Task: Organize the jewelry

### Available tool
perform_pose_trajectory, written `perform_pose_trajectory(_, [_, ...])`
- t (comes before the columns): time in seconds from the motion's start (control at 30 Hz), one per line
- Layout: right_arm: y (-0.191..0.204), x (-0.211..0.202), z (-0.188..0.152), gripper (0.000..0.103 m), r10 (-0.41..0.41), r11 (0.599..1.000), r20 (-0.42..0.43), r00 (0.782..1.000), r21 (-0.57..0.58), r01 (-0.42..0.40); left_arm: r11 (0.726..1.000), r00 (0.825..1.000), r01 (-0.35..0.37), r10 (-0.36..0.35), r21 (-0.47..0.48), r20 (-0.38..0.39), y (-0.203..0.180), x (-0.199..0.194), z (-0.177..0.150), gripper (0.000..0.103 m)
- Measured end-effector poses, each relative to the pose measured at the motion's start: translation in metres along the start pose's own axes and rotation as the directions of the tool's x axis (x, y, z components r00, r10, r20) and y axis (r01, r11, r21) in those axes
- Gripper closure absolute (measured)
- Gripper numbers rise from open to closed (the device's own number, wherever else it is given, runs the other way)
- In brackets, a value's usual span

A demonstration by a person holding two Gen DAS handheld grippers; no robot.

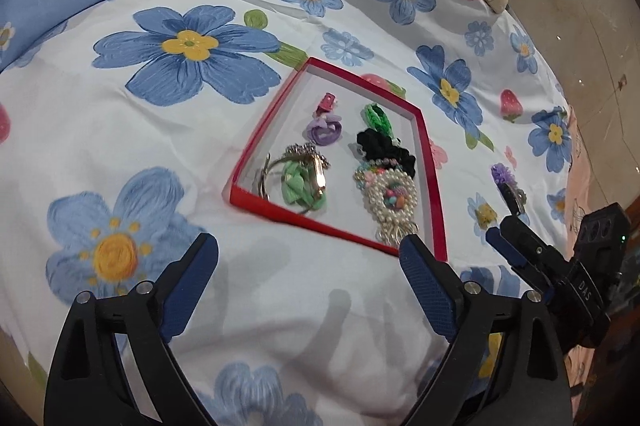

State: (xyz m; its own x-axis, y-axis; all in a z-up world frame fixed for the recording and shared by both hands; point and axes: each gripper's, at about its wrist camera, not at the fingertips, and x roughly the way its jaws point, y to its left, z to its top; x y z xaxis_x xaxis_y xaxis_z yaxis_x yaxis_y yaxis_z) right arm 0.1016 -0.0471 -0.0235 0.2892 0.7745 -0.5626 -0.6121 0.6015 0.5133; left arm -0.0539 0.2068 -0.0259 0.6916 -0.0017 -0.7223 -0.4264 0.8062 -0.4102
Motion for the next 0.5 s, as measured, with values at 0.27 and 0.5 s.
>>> perform_pose_trajectory(0.27, [0.02, -0.034, -0.001, 0.021, -0.024, 0.994, 0.082, 0.996, -0.108, 0.033, 0.992, 0.997, -0.065, 0.06, 0.11, 0.045, -0.023, -0.026, -0.012, 0.01])
perform_pose_trajectory(0.5, [0.064, -0.069, 0.025, 0.009, -0.069, 0.953, 0.146, 0.987, -0.281, 0.108, 0.972, 0.985, -0.11, 0.079, 0.208, 0.154, -0.049, -0.065, 0.007, 0.004])
